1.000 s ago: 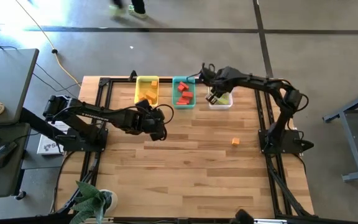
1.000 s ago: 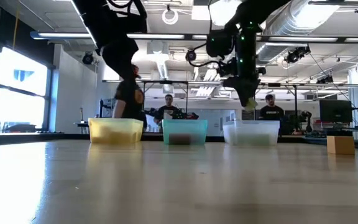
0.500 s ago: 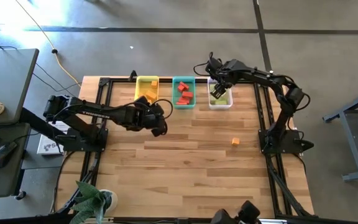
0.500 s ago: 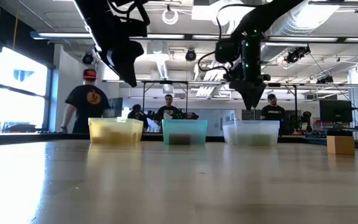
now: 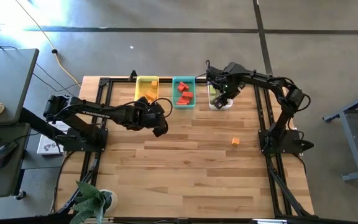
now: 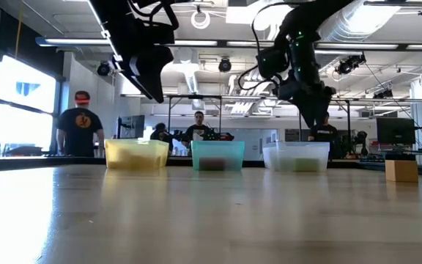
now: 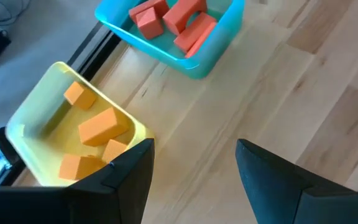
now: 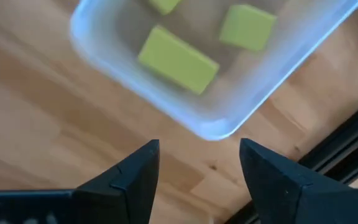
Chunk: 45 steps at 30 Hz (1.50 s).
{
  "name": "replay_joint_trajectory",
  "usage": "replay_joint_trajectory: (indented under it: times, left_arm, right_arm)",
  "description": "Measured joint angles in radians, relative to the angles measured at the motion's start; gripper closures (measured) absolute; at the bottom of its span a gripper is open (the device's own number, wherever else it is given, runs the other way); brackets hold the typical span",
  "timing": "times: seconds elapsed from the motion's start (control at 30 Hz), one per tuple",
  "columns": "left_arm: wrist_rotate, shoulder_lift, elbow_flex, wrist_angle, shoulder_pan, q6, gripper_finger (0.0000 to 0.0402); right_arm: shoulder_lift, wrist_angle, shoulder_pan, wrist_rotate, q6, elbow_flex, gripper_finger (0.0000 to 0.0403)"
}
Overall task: Sort & place blocks by color
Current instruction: Put the yellow block into the yellow bin
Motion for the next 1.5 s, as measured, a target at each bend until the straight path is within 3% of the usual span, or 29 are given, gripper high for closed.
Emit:
replay_joint_trajectory:
  times: [0.3,0.83,1.1,1.33,1.5]
  left_arm:
    - [0.009,0.0,0.0,0.032,0.0,0.0,0.0188]
    - [0.009,0.0,0.0,0.06,0.0,0.058,0.0188]
    - [0.103,0.0,0.0,0.065,0.0,0.06,0.0188]
    - [0.114,0.0,0.0,0.091,-0.001,0.028,0.0188]
    - [0.114,0.0,0.0,0.11,0.0,0.027,0.0188]
  right_arm:
    - [-0.129,-0.036,0.177,0.02,0.07,-0.072,0.0196]
    - [-0.476,0.047,0.46,-0.084,0.297,-0.421,0.019]
    - [-0.491,0.152,0.558,-0.097,0.296,-0.529,0.0149]
    - [-0.491,0.264,0.634,-0.152,0.217,-0.626,0.0143]
    - [-0.491,0.314,0.667,-0.096,0.179,-0.704,0.0143]
